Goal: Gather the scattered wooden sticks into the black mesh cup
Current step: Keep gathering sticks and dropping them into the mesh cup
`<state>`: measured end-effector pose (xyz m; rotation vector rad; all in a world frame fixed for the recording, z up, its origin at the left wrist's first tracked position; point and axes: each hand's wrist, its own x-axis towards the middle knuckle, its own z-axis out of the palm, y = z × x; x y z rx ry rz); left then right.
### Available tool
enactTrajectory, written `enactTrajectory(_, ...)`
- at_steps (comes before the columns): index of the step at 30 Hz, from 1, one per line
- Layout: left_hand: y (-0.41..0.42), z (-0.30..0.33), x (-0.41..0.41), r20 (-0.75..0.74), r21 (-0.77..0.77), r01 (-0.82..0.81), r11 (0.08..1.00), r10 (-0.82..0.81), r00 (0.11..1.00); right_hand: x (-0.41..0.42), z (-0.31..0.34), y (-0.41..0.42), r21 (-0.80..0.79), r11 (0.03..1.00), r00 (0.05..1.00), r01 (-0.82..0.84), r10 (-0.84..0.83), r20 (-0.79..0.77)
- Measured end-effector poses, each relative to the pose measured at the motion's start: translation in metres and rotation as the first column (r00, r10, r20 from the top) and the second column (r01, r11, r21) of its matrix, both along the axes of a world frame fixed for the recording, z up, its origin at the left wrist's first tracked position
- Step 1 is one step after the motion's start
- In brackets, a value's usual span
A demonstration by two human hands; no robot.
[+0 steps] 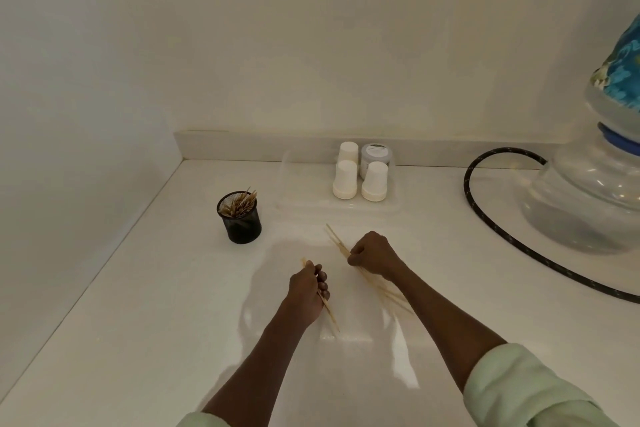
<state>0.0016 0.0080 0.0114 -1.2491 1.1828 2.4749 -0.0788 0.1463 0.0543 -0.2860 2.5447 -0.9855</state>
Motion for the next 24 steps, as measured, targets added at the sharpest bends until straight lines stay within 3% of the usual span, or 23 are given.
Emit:
enactTrajectory(5, 0.013, 0.011, -0.017, -0.06, 0.073, -0.013, 0.997, 0.017, 0.998, -0.004, 0.028, -0.011, -0.197, 0.974, 0.983, 0.11, -0.077, 0.168)
enactTrajectory(9, 0.021, 0.025, -0.032, -0.245, 0.248, 0.081, 0.965, -0.018, 0.969, 0.003, 0.037, -0.024, -0.198, 0.972, 0.972, 0.127, -0.083, 0.219)
enactTrajectory(12, 0.026, 0.032, -0.039, -0.234, 0.236, 0.103, 0.966, -0.047, 0.971, 0.009, 0.033, -0.03, -0.099, 0.987, 0.984, 0.124, -0.11, 0.137)
enactTrajectory(15, 0.03, 0.03, -0.041, -0.183, 0.176, 0.02, 0.984, 0.012, 0.983, 0.014, 0.029, -0.032, -0.044, 0.995, 0.995, 0.089, -0.091, -0.028)
enactTrajectory(18, 0.034, 0.027, -0.041, -0.196, 0.217, -0.033, 0.976, 0.076, 0.978, 0.021, 0.025, -0.035, -0.003, 0.999, 0.981, 0.054, -0.054, -0.188)
enactTrajectory(22, 0.032, 0.025, -0.045, -0.207, 0.269, -0.115, 0.956, 0.174, 0.963, 0.022, 0.025, -0.037, 0.038, 0.998, 0.959, -0.056, 0.065, -0.276)
enactTrajectory(24, 0.027, 0.022, -0.048, -0.186, 0.231, -0.16, 0.96, 0.205, 0.961, 0.02, 0.029, -0.033, -0.02, 0.998, 0.951, -0.057, 0.048, -0.306)
